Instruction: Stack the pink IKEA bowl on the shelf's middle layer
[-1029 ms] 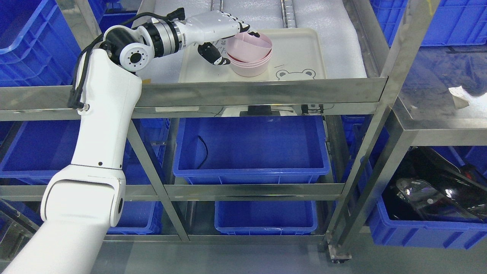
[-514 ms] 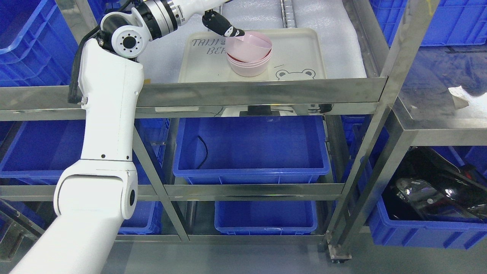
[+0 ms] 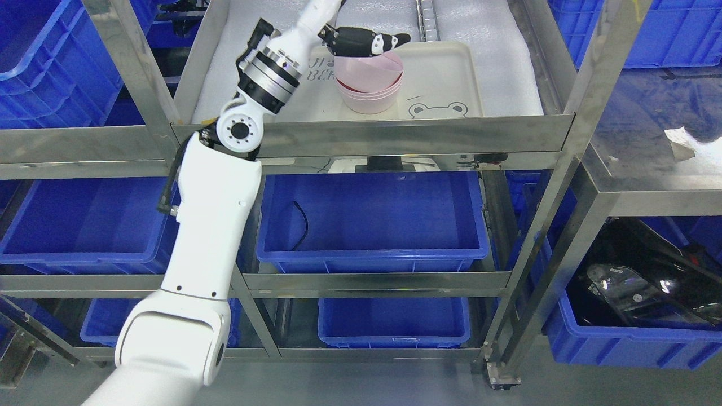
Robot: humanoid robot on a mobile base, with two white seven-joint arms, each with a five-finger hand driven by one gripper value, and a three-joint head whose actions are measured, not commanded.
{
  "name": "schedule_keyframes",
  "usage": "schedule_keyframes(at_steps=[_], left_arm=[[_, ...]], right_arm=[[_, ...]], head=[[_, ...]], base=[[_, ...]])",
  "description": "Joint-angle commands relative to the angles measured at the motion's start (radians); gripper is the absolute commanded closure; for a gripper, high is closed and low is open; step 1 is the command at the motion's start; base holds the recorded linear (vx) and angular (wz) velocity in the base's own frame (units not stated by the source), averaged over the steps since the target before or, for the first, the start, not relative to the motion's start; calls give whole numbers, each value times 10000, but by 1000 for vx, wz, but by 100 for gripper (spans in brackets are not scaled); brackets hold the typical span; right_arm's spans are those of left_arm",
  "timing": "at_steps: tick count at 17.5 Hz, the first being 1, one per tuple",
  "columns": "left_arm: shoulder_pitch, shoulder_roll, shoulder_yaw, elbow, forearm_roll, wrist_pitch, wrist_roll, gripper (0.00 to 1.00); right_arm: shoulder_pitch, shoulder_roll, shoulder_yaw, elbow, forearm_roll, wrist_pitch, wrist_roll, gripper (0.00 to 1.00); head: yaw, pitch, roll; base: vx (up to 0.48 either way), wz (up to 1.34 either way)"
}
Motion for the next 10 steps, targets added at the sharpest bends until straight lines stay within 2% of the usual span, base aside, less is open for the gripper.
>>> schedule_keyframes(at_steps=[1,4,8,10], left_arm=[[2398,-187,-3466,-2303,725,-1100,586,1],[3672,-187,-3804,-2472,694,-2128,434,1],[4915,-187,-3622,-2457,694,-2208,-257,1],[6108,-187,-3026,-2395,694,-2208,-258,1]], right_arm=[[152,-175,0,-175,-1,5,-41,0],[152,-175,0,-175,-1,5,-41,0],[152,-175,0,-175,-1,5,-41,0],[152,-175,0,-175,-1,5,-41,0]], head=[[0,0,0],[0,-1,0],[0,-1,0],[0,-1,0]], base=[[0,0],[0,0],[0,0],[0,0]])
